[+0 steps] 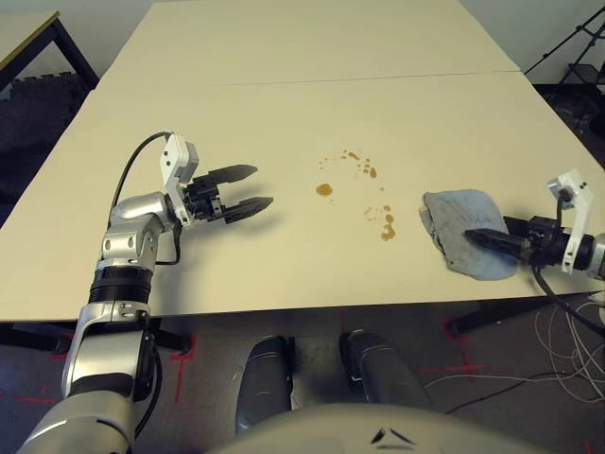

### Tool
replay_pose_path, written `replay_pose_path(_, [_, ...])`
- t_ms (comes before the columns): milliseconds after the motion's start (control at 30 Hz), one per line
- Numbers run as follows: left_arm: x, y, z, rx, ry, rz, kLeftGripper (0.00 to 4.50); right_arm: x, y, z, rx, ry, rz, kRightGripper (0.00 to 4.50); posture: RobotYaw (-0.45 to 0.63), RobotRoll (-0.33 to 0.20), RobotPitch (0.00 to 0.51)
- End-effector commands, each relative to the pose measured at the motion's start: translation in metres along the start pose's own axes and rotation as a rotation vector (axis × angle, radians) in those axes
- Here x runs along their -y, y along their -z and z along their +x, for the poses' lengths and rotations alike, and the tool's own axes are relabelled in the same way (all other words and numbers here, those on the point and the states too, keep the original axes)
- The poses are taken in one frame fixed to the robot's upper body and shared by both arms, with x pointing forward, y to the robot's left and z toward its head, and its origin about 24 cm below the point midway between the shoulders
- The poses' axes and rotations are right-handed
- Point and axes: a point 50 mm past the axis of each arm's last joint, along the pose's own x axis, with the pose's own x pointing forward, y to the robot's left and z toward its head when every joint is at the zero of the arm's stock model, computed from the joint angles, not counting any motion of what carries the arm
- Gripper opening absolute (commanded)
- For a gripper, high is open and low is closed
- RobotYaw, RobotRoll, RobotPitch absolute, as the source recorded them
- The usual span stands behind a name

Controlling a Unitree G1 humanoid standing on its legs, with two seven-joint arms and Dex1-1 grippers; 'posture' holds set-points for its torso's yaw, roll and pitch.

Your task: Wipe the water off the table with a rag.

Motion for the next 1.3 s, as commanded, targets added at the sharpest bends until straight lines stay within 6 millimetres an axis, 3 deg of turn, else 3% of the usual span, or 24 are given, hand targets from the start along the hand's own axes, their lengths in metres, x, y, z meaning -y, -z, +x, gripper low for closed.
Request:
replay_pose_path(33, [0.001,0.0,0.003,-0.021,0.012,0.014,4.5,-0.007,0.023,0.014,-0.1,-0.035,0.062,4.49,-0.22,0.0,0.124])
replay_pose_path(100, [0.001,0.0,0.003,-0.021,0.011,0.013,4.5,-0.007,0.024,0.015,-0.108,-0.027,0.059,4.49,-0.22,0.0,0.124])
replay_pose_path(200, [0.001,0.0,0.003,-0.021,0.01,0.014,4.5,-0.005,0.025,0.016,-0.125,0.007,0.051,3.93,-0.22,0.0,0.124])
replay_pose_path(500, [0.0,0.0,0.003,-0.02,0.006,0.016,4.5,0.001,0.012,0.009,-0.103,0.066,0.025,0.47,-0.22,0.0,0.124])
replay_pose_path(567, [0.0,0.0,0.003,-0.021,0.004,0.016,4.5,0.001,0.002,0.006,-0.067,0.071,0.021,0.07,-0.22,0.0,0.122])
replay_pose_path(700, [-0.001,0.001,0.004,-0.022,0.001,0.016,4.5,0.001,-0.02,0.004,0.024,0.089,0.031,0.06,-0.23,0.0,0.122])
replay_pose_path(833, [-0.002,0.001,0.004,-0.024,0.0,0.016,4.5,-0.007,-0.028,0.012,0.035,0.087,0.042,0.06,-0.23,0.0,0.124])
replay_pose_path(1067, [-0.002,0.002,0.005,-0.021,-0.001,0.02,4.5,-0.021,-0.006,0.042,-0.025,0.1,0.056,0.06,-0.23,0.0,0.12])
replay_pose_path(1300, [-0.002,0.002,0.006,-0.02,0.0,0.022,4.5,-0.038,0.0,0.066,-0.043,0.052,0.055,0.06,-0.22,0.0,0.114])
